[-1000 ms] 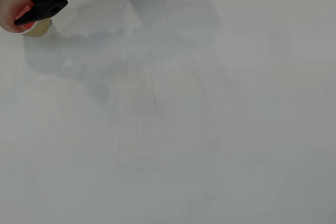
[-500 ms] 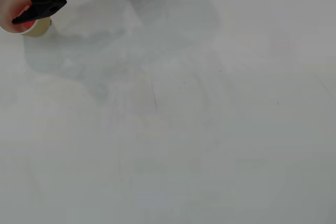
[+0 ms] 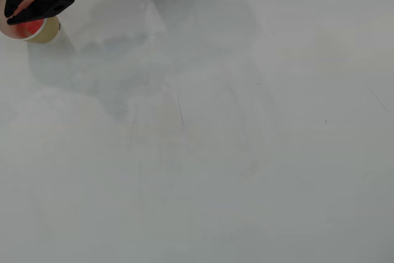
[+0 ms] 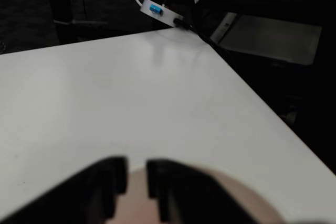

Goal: Pick up the cube and drop it in the cup.

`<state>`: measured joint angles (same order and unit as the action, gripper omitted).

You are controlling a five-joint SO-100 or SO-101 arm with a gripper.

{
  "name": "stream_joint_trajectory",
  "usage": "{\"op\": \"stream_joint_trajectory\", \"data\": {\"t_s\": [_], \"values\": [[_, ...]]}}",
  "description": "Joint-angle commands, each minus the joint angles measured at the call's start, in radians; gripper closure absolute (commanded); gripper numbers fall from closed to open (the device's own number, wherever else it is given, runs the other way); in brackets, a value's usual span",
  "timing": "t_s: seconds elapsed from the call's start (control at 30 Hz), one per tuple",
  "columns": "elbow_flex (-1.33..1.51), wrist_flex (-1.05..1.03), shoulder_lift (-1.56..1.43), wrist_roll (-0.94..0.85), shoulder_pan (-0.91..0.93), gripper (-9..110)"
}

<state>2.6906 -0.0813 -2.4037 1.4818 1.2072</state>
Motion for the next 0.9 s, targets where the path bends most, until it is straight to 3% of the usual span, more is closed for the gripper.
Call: {"op": "stream_joint_trajectory", "data": {"t_s": [0.0, 0.27, 0.87], "values": [[-0.11, 0.038, -0.051, -0.005, -0.005, 102], [-0.103, 0.031, -0.089, -0.005, -0.1, 102], [0.009, -0.129, -0.304, -0.011, -0.574, 102]]}}
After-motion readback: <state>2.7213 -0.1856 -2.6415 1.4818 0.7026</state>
